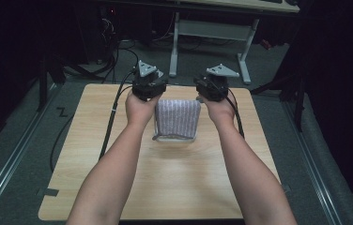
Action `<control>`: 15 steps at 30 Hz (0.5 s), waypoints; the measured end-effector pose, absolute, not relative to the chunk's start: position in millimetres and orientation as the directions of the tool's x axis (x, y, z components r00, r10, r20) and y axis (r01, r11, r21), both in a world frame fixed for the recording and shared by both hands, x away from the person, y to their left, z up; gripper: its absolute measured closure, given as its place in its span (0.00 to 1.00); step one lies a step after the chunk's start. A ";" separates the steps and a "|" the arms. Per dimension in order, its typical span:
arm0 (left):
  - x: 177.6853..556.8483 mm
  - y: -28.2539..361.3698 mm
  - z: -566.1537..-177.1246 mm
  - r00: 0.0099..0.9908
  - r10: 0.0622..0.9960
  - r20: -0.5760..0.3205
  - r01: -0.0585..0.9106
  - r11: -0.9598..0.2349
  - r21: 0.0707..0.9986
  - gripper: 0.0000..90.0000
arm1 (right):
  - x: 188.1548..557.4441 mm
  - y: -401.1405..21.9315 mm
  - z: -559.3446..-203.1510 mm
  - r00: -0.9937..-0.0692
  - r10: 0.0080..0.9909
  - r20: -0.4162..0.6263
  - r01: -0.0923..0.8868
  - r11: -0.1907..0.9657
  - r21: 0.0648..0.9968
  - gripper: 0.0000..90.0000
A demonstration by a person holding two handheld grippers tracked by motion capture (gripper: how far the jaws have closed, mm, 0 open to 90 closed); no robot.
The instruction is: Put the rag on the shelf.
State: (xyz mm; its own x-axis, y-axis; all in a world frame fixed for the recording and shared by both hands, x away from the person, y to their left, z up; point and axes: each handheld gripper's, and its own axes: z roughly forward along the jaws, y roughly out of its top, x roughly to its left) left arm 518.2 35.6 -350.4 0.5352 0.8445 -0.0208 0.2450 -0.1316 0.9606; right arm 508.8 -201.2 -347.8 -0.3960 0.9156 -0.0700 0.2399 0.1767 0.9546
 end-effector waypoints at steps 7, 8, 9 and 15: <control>501.7 36.4 -350.6 0.541 0.840 -0.038 0.256 -0.122 0.959 0.60 | 487.5 -206.8 -349.6 -0.398 0.915 -0.065 0.246 0.175 0.953 0.77; 501.7 36.4 -350.6 0.541 0.840 -0.038 0.256 -0.122 0.959 0.60 | 484.7 -208.2 -349.1 -0.402 0.913 -0.070 0.242 0.180 0.953 0.77; 499.3 37.3 -350.6 0.539 0.842 -0.029 0.249 -0.126 0.960 0.60 | 484.7 -208.2 -349.1 -0.402 0.913 -0.070 0.242 0.180 0.953 0.77; 480.6 45.9 -349.0 0.550 0.835 -0.034 0.242 -0.120 0.963 0.59 | 463.1 -219.1 -347.1 -0.403 0.913 -0.070 0.224 0.172 0.959 0.74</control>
